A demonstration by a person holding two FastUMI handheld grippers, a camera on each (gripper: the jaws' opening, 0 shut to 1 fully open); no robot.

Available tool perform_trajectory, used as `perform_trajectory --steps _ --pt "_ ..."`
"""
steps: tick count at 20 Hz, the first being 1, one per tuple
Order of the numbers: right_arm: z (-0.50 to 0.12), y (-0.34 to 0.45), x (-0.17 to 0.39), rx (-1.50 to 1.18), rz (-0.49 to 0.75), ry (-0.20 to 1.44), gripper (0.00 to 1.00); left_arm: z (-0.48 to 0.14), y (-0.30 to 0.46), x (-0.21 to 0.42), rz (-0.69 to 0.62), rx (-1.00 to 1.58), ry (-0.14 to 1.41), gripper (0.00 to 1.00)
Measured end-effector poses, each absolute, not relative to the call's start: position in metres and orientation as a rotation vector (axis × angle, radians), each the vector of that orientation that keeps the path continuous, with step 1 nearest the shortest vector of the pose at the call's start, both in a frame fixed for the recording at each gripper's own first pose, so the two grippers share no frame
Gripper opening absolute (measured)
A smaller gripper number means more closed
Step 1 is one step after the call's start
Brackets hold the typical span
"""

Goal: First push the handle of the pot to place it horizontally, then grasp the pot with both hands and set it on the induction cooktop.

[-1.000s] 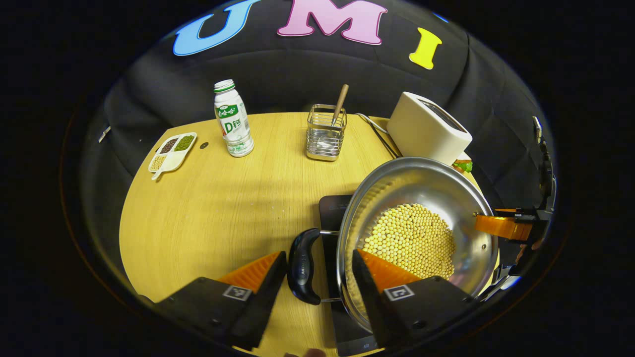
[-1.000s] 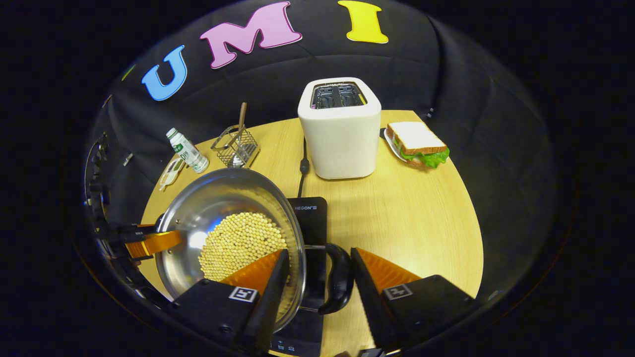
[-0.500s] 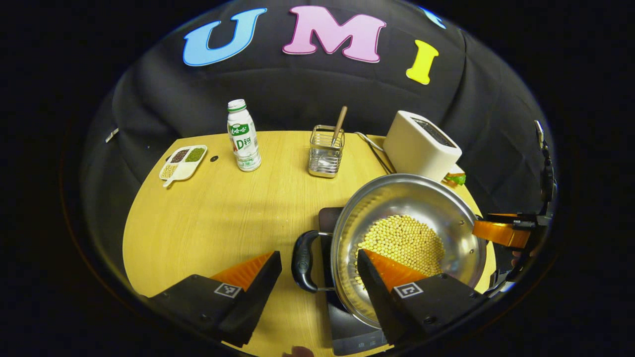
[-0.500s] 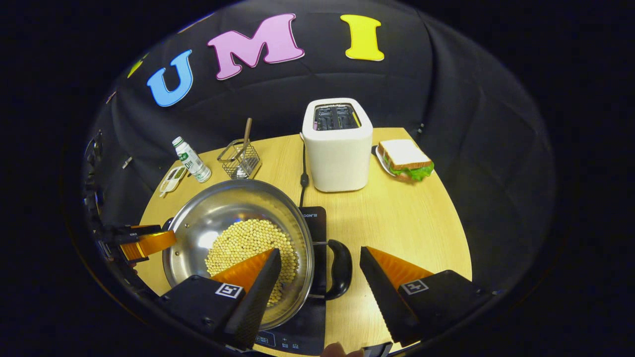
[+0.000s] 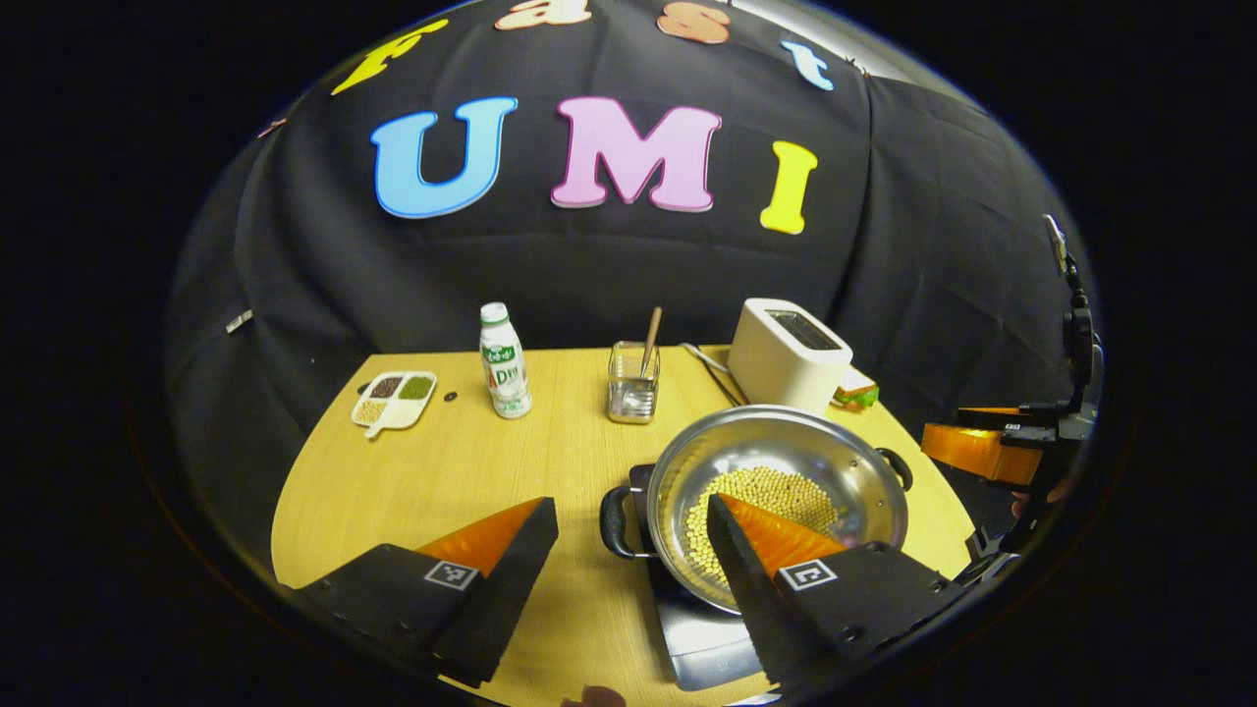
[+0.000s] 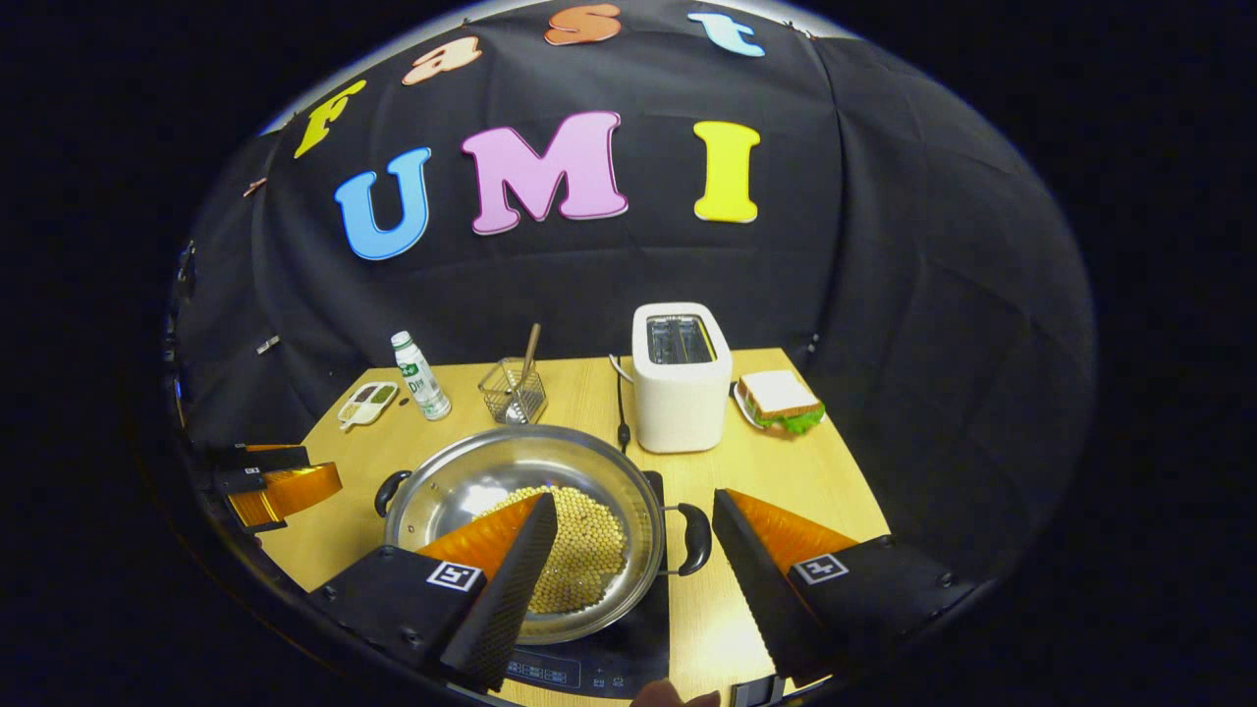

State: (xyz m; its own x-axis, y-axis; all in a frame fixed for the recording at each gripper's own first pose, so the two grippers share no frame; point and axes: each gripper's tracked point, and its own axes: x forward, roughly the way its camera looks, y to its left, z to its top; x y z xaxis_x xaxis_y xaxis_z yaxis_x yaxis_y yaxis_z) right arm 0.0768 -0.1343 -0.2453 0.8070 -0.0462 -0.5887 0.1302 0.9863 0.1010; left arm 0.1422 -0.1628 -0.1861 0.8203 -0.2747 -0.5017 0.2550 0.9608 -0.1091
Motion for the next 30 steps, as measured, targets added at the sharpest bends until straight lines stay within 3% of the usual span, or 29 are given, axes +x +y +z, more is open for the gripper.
perform_trajectory --steps 9,14,30 --pt "-0.131 -0.09 0.048 0.072 -0.088 0.354 0.98 -0.105 -0.141 0.092 -0.303 -0.072 0.331 0.95" --pt "-0.079 -0.065 0.038 0.083 -0.081 0.242 0.98 -0.063 -0.109 0.066 -0.253 -0.072 0.22 0.95" --pt "0.014 -0.051 -0.006 0.063 -0.078 0.037 1.0 0.024 -0.036 0.007 -0.116 -0.076 0.01 0.95"
